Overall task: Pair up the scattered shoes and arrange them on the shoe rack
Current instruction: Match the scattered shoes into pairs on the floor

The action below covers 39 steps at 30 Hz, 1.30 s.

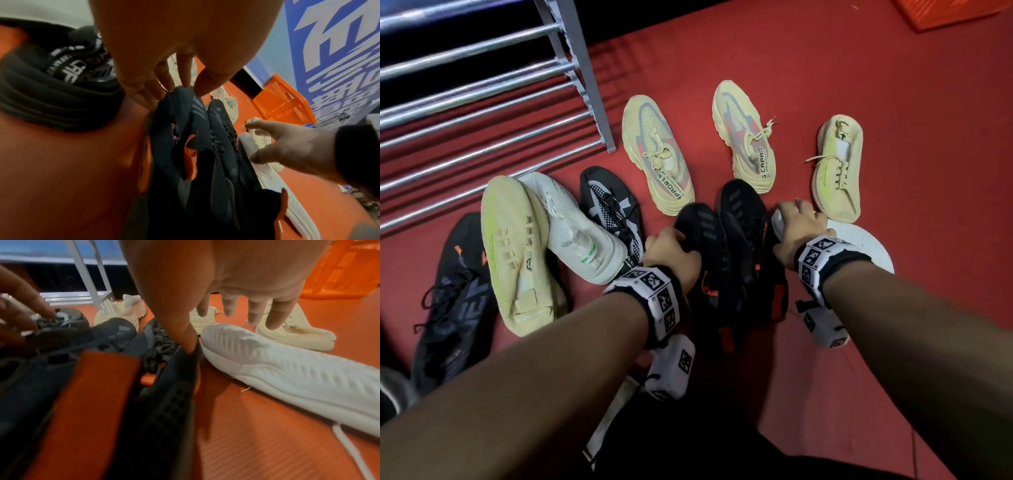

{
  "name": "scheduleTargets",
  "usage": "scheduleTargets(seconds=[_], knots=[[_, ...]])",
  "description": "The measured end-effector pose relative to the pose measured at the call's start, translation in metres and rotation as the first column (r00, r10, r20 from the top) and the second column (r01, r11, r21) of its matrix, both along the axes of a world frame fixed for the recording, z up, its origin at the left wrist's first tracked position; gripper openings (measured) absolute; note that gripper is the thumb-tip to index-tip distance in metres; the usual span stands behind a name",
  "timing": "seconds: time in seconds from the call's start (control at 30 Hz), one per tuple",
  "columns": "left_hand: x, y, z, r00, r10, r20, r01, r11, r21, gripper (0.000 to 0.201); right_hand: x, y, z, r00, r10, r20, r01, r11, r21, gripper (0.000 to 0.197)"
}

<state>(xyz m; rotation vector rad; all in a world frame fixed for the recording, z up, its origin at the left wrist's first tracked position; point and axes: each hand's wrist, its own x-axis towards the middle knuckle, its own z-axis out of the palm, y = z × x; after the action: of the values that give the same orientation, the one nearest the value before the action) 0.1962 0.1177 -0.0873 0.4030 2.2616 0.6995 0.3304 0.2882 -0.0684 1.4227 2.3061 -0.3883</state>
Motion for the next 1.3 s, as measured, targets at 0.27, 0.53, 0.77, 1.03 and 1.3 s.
scheduleTargets(seconds=[0.27, 0.53, 0.77, 1.03, 1.3], knots=[[-0.001, 0.01, 0.0, 0.999, 0.046, 0.016, -0.047, 0.997, 0.061, 0.023, -0.002, 0.008, -0.003, 0.974, 0.117, 0.195, -0.103, 0.991, -0.083, 0.076], [-0.001, 0.013, 0.003, 0.997, 0.05, 0.066, -0.056, 0.994, 0.098, 0.02, 0.005, 0.01, -0.011, 0.954, 0.115, 0.278, -0.112, 0.993, -0.026, 0.051], [-0.001, 0.015, 0.002, 0.999, 0.044, 0.021, -0.046, 0.993, 0.109, 0.017, 0.009, 0.007, -0.01, 0.968, 0.123, 0.217, -0.15, 0.982, 0.113, 0.039], [-0.012, 0.007, 0.017, 0.999, 0.042, -0.031, -0.038, 0.993, 0.113, 0.016, -0.02, 0.002, 0.016, 0.963, 0.206, 0.172, -0.239, 0.95, 0.202, 0.065], [-0.038, -0.029, 0.075, 0.991, 0.102, -0.091, -0.081, 0.975, 0.207, 0.009, -0.08, -0.043, 0.067, 0.926, 0.377, -0.019, -0.35, 0.877, 0.33, 0.052]])
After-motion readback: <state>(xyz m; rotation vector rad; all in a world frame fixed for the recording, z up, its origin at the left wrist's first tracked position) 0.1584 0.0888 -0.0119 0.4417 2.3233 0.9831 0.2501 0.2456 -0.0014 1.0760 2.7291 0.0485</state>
